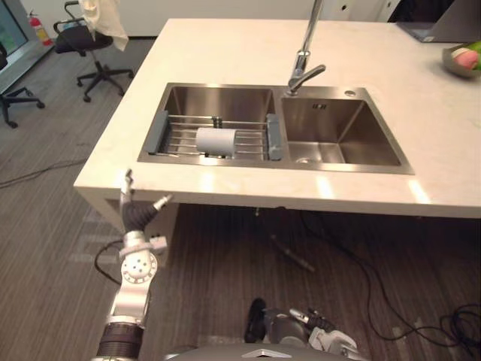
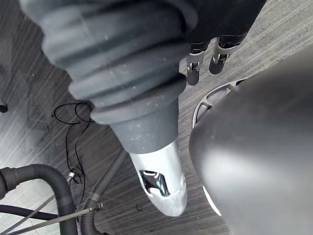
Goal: Walk over to the sink, pick up the cup, carry it to the dishwasher, place the cup inside the dishwasher, then close the dishwasher door
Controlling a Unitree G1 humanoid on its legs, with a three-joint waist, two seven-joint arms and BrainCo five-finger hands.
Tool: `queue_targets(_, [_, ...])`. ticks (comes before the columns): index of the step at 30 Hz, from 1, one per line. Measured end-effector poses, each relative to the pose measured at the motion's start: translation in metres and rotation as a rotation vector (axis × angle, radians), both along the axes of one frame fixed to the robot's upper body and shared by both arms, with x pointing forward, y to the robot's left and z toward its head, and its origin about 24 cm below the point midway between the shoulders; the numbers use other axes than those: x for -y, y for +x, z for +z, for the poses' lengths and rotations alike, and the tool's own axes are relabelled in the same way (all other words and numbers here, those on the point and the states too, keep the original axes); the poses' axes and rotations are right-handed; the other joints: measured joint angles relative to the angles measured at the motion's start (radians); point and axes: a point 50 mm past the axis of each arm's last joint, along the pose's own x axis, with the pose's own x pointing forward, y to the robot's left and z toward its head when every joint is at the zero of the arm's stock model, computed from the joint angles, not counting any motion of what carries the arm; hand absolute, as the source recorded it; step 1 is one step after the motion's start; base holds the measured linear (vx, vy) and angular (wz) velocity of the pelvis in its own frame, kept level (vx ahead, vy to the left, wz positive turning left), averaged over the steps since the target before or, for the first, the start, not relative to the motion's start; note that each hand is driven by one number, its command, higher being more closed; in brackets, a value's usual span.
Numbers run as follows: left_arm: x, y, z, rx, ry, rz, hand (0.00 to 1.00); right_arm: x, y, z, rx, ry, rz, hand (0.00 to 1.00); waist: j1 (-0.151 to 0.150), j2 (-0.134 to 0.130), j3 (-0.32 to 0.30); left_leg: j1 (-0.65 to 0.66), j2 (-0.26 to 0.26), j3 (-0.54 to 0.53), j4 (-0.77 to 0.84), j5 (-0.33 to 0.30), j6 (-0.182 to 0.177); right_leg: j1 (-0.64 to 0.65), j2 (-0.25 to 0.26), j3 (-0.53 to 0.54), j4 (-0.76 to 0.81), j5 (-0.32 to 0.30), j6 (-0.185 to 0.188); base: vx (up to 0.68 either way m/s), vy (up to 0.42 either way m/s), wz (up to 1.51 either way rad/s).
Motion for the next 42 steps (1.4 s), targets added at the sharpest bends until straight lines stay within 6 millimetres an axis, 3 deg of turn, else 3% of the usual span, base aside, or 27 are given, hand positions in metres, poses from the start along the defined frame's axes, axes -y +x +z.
queue_targets(2, [-0.012,-0.009,0.027,0.155,0.053,0.129,0.0,0.0,-0.005,-0.001,-0.008,0.002,-0.001,0.0,0.004,0.001,-0.008,0.002,0.011,-0.008,-0.008,-0.003,0.003,0.014,0.02,0.003,-0.038,-0.006,0.006,0.04,-0.049,0.1])
queue_targets(4, [-0.017,-0.015,0.039,0.227,0.081,0.192,0.0,0.001,-0.007,-0.001,-0.013,0.006,0.003,0.0,0.014,0.009,-0.013,-0.006,0.026,-0.004,-0.007,-0.028,0.01,0.012,0.037,0.0,-0.051,-0.007,0.011,-0.01,-0.015,-0.04])
queue_targets(6, [-0.019,-0.021,0.045,0.267,0.112,0.23,0.0,0.004,-0.014,-0.002,-0.026,0.008,0.006,0.0,0.022,0.034,-0.031,-0.013,0.058,0.005,0.003,-0.061,0.009,0.006,0.062,0.004,-0.034,-0.022,0.016,0.03,-0.042,0.02])
queue_targets(7, [-0.018,-0.024,0.046,0.268,0.131,0.23,0.0,0.003,-0.018,-0.003,-0.038,0.01,0.012,0.0,0.02,0.035,-0.051,-0.015,0.071,0.0,0.071,-0.062,0.007,0.032,0.075,0.001,-0.028,-0.069,0.013,0.14,-0.053,0.23])
queue_targets(8, [-0.014,-0.027,0.047,0.27,0.141,0.206,0.0,0.001,-0.021,-0.005,-0.065,0.01,0.041,0.0,0.011,0.027,-0.05,-0.105,0.087,0.002,0.315,-0.071,0.02,0.066,0.08,-0.01,-0.045,-0.078,0.005,0.16,-0.061,0.26])
queue_targets(9, [-0.011,-0.03,0.048,0.271,0.146,0.189,0.0,0.003,-0.022,-0.004,-0.069,0.0,0.06,0.0,0.008,0.031,-0.052,-0.161,0.106,0.004,0.447,-0.047,0.04,0.094,0.085,-0.016,-0.065,-0.078,0.003,0.16,-0.078,0.14])
queue_targets(10, [-0.004,-0.032,0.052,0.284,0.168,0.144,0.0,0.005,-0.023,-0.003,-0.062,-0.016,0.076,0.0,0.011,0.044,-0.05,-0.261,0.149,0.012,0.662,0.045,0.071,0.151,0.105,-0.012,-0.112,-0.075,-0.005,0.21,-0.045,0.01])
queue_targets(11, [0.004,-0.032,0.056,0.294,0.212,0.074,0.0,0.007,-0.026,-0.003,-0.072,-0.024,0.082,0.0,0.022,0.039,-0.056,-0.312,0.18,0.022,0.763,0.032,0.051,0.192,0.115,-0.002,-0.153,-0.073,-0.011,0.27,-0.032,-0.08])
queue_targets(14, [0.024,-0.027,0.057,0.267,0.324,-0.091,0.0,0.008,-0.026,-0.004,-0.093,-0.018,0.078,0.0,0.025,0.048,-0.057,-0.348,0.177,0.086,0.627,-0.047,0.028,0.241,0.107,0.018,-0.22,-0.062,-0.014,0.18,-0.018,-0.18])
queue_targets(16, [0.037,-0.024,0.056,0.235,0.41,-0.201,0.0,0.007,-0.024,-0.005,-0.112,-0.009,0.086,0.0,0.018,0.048,-0.06,-0.332,0.116,0.089,0.301,-0.028,-0.001,0.25,0.085,0.047,-0.269,-0.04,0.014,0.18,0.045,-0.36])
queue_targets(17, [0.043,-0.021,0.056,0.226,0.43,-0.243,0.0,0.008,-0.023,-0.005,-0.125,-0.014,0.099,0.0,0.015,0.051,-0.061,-0.318,0.086,0.063,0.15,0.02,-0.017,0.249,0.08,0.06,-0.288,-0.03,0.026,0.21,0.128,-0.52])
queue_targets(18, [0.052,-0.017,0.054,0.201,0.455,-0.298,0.0,0.011,-0.024,-0.005,-0.143,-0.022,0.106,0.0,0.014,0.056,-0.067,-0.279,0.043,0.026,0.004,0.164,-0.027,0.251,0.071,0.088,-0.308,-0.005,0.05,0.19,0.133,-0.47])
queue_targets(19, [0.055,-0.014,0.052,0.185,0.461,-0.317,0.0,0.013,-0.025,-0.005,-0.15,-0.024,0.099,0.0,0.011,0.063,-0.072,-0.261,0.037,0.022,-0.032,0.222,-0.022,0.255,0.074,0.091,-0.318,-0.001,0.058,0.23,0.134,-0.38])
queue_targets(20, [0.06,-0.006,0.05,0.153,0.481,-0.357,0.0,0.012,-0.025,-0.006,-0.158,-0.019,0.098,0.0,0.0,0.065,-0.077,-0.236,0.023,0.03,-0.064,0.236,-0.016,0.272,0.066,0.099,-0.34,0.016,0.074,0.22,0.121,-0.19])
queue_targets(23, [0.072,0.007,0.049,0.091,0.561,-0.432,0.0,0.006,-0.024,-0.007,-0.184,-0.009,0.093,0.0,-0.003,0.032,-0.074,-0.2,0.004,0.059,-0.107,0.23,-0.011,0.294,0.056,0.12,-0.387,0.028,0.092,0.18,0.095,-0.22])
queue_targets(27, [0.084,0.022,0.04,-0.025,0.631,-0.521,0.0,0.001,-0.022,-0.008,-0.196,-0.009,0.089,0.0,-0.019,0.026,-0.074,-0.139,-0.014,0.071,-0.147,0.226,-0.004,0.317,0.04,0.138,-0.362,0.008,0.113,0.11,0.068,-0.14])
queue_targets(29, [0.096,0.033,0.04,-0.066,0.653,-0.58,0.0,0.002,-0.019,-0.007,-0.186,-0.014,0.085,0.0,-0.027,0.026,-0.073,-0.129,-0.03,0.071,-0.142,0.198,0.012,0.247,0.001,0.139,-0.184,-0.087,0.135,0.02,0.072,-0.01])
queue_targets(31, [0.103,0.039,0.037,-0.106,0.679,-0.625,0.0,0.003,-0.017,-0.006,-0.177,-0.02,0.076,0.0,-0.03,0.017,-0.066,-0.105,-0.042,0.083,-0.129,0.178,0.02,0.178,-0.042,0.142,0.015,-0.133,0.149,0.0,0.09,-0.12])
queue_targets(32, [0.104,0.043,0.033,-0.148,0.691,-0.641,0.0,0.005,-0.017,-0.006,-0.174,-0.024,0.054,0.0,-0.032,0.01,-0.062,-0.076,-0.049,0.092,-0.124,0.167,0.024,0.132,-0.072,0.139,0.154,-0.14,0.138,-0.02,0.083,-0.23])
queue_targets(34, [0.102,0.05,0.029,-0.205,0.708,-0.645,0.0,0.005,-0.017,-0.006,-0.166,-0.028,0.045,0.0,-0.052,-0.007,-0.061,-0.052,-0.05,0.092,-0.103,0.146,0.029,0.106,-0.098,0.139,0.251,-0.135,0.13,0.01,0.061,-0.07])
queue_targets(37, [0.097,0.063,0.036,-0.245,0.761,-0.638,0.0,-0.002,-0.021,-0.008,-0.173,-0.012,0.046,0.0,-0.053,-0.033,-0.075,-0.083,-0.046,0.1,-0.089,0.144,0.021,0.128,-0.075,0.137,0.146,-0.15,0.126,0.02,0.009,-0.12])
queue_targets(42, [0.084,0.075,0.035,-0.352,0.865,-0.626,0.0,0.004,-0.038,-0.01,-0.215,-0.014,0.023,0.0,-0.077,-0.02,-0.062,-0.076,-0.038,0.108,-0.103,0.15,0.016,0.268,-0.02,0.133,-0.121,-0.128,0.126,-0.01,-0.026,-0.12])
